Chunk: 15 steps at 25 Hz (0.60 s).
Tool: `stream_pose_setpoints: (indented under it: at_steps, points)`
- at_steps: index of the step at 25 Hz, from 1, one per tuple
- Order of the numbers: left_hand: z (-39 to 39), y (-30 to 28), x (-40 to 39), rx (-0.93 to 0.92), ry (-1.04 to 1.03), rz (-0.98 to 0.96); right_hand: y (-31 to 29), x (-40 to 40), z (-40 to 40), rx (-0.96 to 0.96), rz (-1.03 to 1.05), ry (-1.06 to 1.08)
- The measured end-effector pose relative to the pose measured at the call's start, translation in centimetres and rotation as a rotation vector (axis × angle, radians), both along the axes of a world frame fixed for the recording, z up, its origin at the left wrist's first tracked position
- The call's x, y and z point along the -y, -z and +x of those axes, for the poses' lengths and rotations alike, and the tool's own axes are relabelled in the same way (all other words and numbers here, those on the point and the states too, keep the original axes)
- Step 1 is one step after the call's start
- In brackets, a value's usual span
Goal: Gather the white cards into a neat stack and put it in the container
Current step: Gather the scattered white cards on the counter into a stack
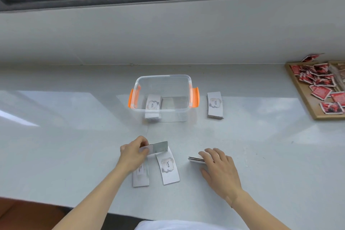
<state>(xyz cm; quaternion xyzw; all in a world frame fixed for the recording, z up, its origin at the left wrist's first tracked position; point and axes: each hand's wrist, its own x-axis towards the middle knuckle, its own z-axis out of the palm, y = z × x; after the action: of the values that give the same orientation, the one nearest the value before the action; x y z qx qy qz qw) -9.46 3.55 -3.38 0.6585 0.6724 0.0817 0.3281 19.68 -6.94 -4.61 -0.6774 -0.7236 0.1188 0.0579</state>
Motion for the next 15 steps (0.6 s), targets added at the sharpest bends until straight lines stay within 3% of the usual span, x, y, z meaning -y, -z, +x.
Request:
stream_pose_setpoints:
  at_steps: [2,6,15]
  points:
    - [1.0,-1.1,-0.3,0.132,0.075,0.002,0.2,0.1,-0.1,-0.018,-0.020,0.007]
    - [5.2,-1.2,0.6,0.175,0.194,0.085,0.1,0.2,0.0,-0.068,-0.024,0.013]
    - [11.6,-0.1,2.8,0.308,0.348,-0.116,0.6,-0.1,0.2,-0.102,-0.014,0.023]
